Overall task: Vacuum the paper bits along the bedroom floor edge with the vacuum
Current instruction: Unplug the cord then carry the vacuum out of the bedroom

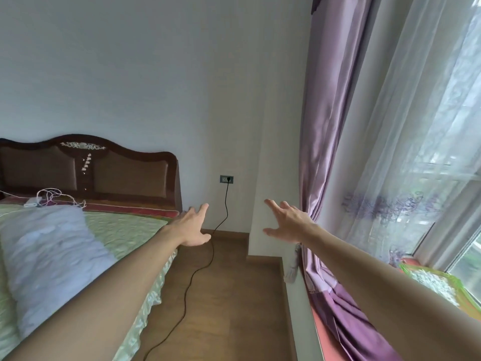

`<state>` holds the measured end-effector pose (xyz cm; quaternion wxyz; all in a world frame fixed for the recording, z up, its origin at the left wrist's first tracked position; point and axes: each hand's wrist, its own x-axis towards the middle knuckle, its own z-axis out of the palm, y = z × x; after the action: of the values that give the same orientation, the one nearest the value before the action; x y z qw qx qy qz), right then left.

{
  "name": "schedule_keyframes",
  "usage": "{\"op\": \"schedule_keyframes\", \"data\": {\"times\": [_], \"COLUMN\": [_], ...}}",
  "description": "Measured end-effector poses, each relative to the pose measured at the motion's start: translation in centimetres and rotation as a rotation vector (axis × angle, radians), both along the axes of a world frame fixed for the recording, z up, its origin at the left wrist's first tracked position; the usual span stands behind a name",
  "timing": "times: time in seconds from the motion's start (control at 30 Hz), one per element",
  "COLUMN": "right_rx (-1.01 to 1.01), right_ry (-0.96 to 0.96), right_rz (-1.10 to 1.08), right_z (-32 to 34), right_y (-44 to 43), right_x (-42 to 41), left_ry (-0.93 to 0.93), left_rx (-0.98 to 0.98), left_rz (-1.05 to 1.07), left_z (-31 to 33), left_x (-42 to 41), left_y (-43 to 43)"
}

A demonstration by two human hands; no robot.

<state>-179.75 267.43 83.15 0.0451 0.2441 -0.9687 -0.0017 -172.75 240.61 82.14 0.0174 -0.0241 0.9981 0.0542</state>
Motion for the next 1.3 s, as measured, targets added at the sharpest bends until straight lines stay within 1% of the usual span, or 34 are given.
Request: {"op": "schedule_keyframes", "data": {"times": [0.33, 0.6, 0.83, 1.03, 1.3], "right_rx": [-0.004, -0.002, -0.042, -0.073, -0.122], "right_ry": [0.012, -0.019, -0.024, -0.077, -0.109], "right_rz": [-0.017, 0.039, 0.038, 0.052, 0.084], "right_z": [1.5, -0.2, -0.7, -1.1, -0.3], "right_y": [-3.4, -4.8, -6.7, -8.1, -8.2], "right_x": [-8.0, -15.1, -26.6, -37.6, -46.1], "left_ry": [0.053, 0.054, 0.058, 0.040, 0.026], "left_rx": [0.015, 0.026, 0.016, -0.009, -0.021], "left_rz": [-0.021, 0.008, 0.035, 0.090, 0.130], "left_z": [0.3, -0.8, -1.7, -1.1, 0.8], "left_x": [-7.2, -13.6, -23.3, -33.0, -41.5], "left_y": [-4.5, -6.6, -7.5, -8.0, -9.2]}}
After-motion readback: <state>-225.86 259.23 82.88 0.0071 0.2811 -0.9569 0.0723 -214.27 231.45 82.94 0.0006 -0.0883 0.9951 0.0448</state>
